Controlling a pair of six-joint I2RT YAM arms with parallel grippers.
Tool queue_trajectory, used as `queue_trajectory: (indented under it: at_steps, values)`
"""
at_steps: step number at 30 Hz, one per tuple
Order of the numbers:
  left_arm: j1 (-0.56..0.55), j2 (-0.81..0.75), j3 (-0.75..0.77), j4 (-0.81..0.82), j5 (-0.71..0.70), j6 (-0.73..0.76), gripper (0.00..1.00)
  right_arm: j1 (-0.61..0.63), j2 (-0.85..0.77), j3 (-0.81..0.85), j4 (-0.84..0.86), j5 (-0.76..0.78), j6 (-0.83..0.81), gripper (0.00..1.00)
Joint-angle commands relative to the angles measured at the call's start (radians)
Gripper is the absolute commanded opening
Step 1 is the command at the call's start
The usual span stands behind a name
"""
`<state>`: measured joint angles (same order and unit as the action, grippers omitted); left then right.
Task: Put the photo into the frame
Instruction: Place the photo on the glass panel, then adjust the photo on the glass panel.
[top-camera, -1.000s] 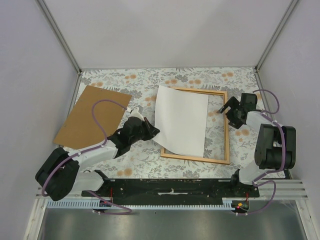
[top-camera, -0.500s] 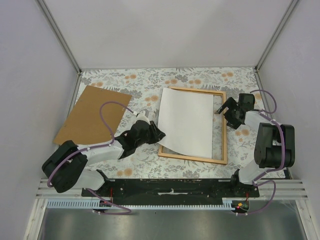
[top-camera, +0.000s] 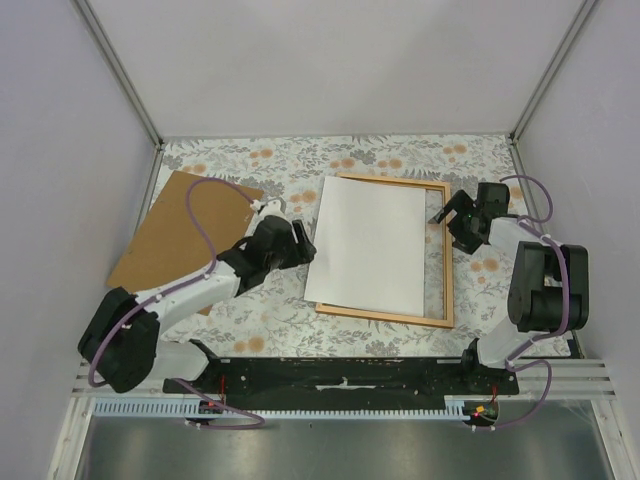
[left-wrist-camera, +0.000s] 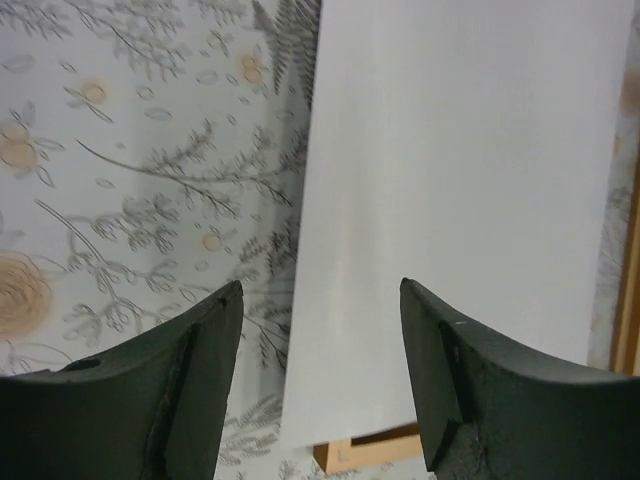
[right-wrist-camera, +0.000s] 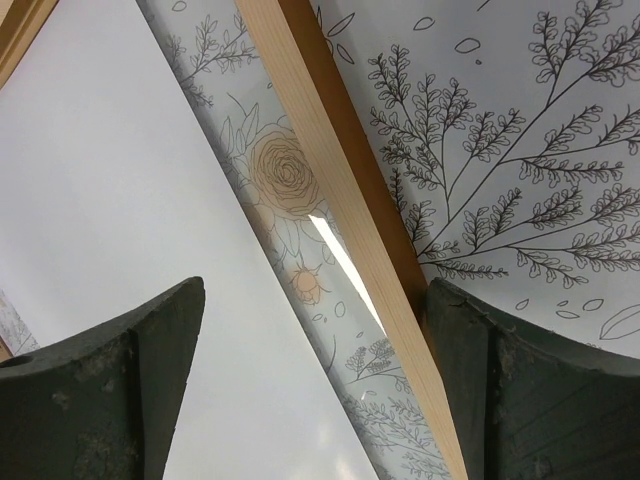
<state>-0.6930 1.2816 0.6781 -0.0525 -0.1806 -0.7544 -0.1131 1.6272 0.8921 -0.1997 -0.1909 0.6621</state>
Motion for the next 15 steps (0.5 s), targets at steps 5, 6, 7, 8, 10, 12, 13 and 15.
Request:
queue_trajectory:
  at_steps: [5, 6, 7, 8, 10, 12, 13, 15]
  values:
    - [0.119, 0.359, 0.374, -0.179, 0.091, 0.242, 0.67, 0.007, 0.033, 0.051, 0.019, -0.016, -0.01, 0.98]
    - [0.124, 0.407, 0.423, -0.194, 0.11, 0.256, 0.67, 0.006, 0.036, 0.051, 0.019, -0.021, -0.013, 0.98]
    - [0.127, 0.447, 0.464, -0.219, 0.122, 0.266, 0.67, 0.007, 0.037, 0.051, 0.022, -0.024, -0.013, 0.98]
    - [0.131, 0.476, 0.506, -0.227, 0.134, 0.274, 0.66, 0.006, 0.037, 0.051, 0.022, -0.024, -0.013, 0.98]
    - [0.147, 0.528, 0.56, -0.259, 0.144, 0.283, 0.67, 0.006, 0.036, 0.05, 0.026, -0.031, -0.016, 0.98]
    - [0.168, 0.556, 0.581, -0.251, 0.176, 0.293, 0.68, 0.006, 0.036, 0.05, 0.029, -0.036, -0.018, 0.98]
    - [0.176, 0.565, 0.592, -0.248, 0.225, 0.299, 0.68, 0.006, 0.037, 0.05, 0.028, -0.039, -0.019, 0.98]
    - [0.187, 0.59, 0.612, -0.256, 0.263, 0.314, 0.69, 0.006, 0.037, 0.048, 0.031, -0.039, -0.019, 0.98]
